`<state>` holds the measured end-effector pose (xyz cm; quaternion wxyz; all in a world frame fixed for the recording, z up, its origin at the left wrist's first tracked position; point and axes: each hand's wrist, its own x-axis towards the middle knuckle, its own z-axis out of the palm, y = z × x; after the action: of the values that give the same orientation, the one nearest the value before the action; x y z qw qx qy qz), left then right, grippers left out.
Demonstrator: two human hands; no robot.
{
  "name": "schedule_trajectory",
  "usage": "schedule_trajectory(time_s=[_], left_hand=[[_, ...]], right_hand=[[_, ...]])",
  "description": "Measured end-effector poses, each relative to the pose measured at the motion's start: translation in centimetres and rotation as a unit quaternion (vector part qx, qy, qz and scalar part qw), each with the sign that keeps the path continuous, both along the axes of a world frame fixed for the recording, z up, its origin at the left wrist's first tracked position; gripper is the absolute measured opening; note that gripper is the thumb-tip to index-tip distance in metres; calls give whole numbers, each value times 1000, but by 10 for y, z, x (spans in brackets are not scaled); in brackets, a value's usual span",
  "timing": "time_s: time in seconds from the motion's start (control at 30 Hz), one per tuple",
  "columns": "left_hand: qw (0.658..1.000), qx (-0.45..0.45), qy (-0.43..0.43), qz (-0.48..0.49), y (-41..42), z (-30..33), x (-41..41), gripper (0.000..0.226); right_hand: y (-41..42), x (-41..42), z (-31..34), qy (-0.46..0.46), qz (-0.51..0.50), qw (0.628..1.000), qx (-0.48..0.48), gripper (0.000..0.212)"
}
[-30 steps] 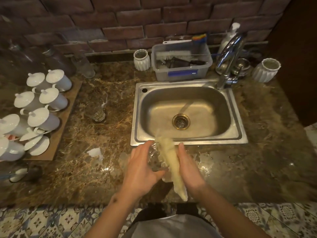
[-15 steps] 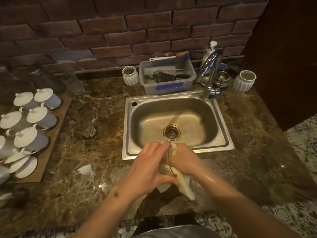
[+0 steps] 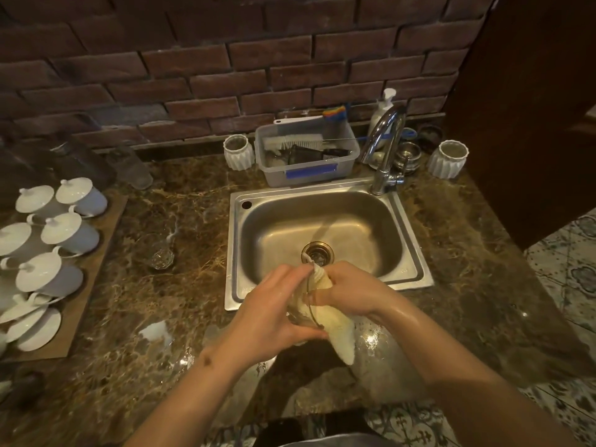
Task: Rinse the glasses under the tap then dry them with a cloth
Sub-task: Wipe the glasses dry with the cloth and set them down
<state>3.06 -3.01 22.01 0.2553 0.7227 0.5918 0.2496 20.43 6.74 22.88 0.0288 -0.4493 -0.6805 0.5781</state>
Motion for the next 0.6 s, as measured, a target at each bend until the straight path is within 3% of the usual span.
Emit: schedule_trajectory(time_s=[0.1,0.23,0.33,0.4,0.5,0.53,0.6], left_hand=[[999,18,-9,39,-3,-1,9,96],[998,38,12,54,-7,-7,16,93],[992,93,59,64,-7,-11,16,91],[985,133,89,60,-8,-11,14,88],[978,176,107,29,-9,-11,10,87],[980,165,106,18,-9,-7,10,89],[993,65,102,-7,-3,9,8,97]], right_hand=[[-2,-10,1,-54,-8,997,46,13],[-5,-25,4,-140,54,977,150,19],[-9,-31,-3,-155,5,977,148,16],[-15,-30,-10,-119,-40,989,74,14],[-27,-22,-9,33,-114,983,-140,7],[-31,-18,-3,68,-125,973,-183,6],[-32,-14,3,93,-128,971,-180,11]])
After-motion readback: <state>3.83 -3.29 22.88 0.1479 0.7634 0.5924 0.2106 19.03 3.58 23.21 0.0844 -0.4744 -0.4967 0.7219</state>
